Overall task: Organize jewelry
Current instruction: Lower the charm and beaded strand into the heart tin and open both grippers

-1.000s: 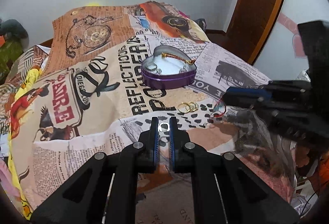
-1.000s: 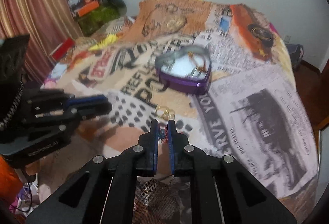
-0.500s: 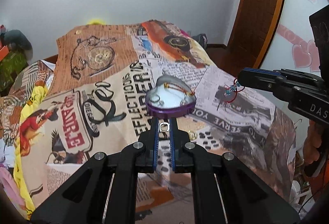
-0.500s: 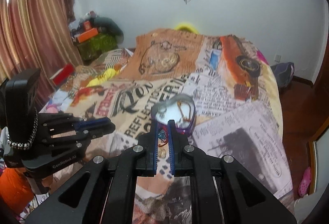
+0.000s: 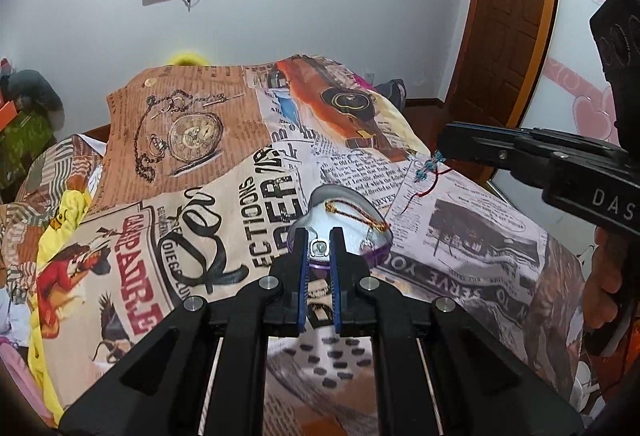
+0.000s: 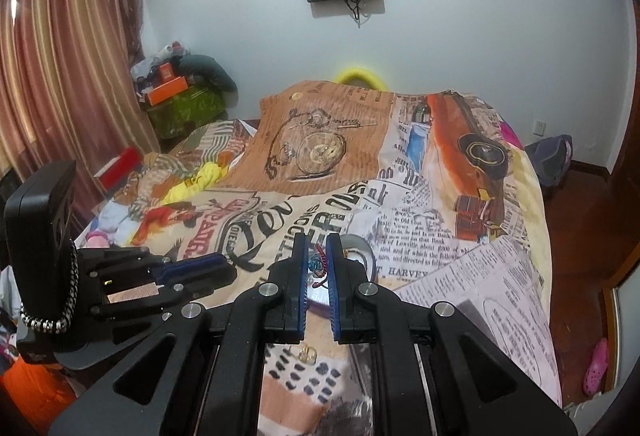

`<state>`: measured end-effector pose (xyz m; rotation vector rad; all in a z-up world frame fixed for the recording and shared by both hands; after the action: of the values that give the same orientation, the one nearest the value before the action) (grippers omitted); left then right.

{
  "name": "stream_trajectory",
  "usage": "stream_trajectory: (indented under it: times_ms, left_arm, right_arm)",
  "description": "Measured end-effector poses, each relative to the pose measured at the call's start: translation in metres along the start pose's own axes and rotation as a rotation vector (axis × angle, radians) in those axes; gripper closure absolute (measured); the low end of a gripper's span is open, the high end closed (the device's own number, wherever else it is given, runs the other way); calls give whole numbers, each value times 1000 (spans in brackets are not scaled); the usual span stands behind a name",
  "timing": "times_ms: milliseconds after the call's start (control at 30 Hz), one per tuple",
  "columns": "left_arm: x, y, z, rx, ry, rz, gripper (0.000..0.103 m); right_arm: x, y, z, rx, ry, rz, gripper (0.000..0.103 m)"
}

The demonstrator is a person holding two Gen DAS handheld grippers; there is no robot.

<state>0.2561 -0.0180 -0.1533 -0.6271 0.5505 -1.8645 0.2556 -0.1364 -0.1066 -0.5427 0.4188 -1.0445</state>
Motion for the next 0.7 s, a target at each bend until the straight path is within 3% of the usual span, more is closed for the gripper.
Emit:
stream_trajectory:
  times_ms: [567, 700]
  left_arm:
    - [-20, 54, 9, -48, -23, 6, 95]
    - [-24, 67, 9, -69, -51, -26, 95]
  right_arm:
    - [4, 51, 6, -65, 13, 25, 95]
    - [4, 64, 4, -93, 17, 31, 95]
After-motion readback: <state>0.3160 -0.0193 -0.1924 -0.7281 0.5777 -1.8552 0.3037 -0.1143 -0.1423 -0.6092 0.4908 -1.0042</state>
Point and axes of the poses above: each gripper's, at about its wrist camera, not at the fingertips, and y roughly the way its jaws point, x to its right, z to its top, the point moved 4 cm from there along y, roughly the way its jaws point, and after that the axes turned 8 degrees about -z, right-handed, at the moved point
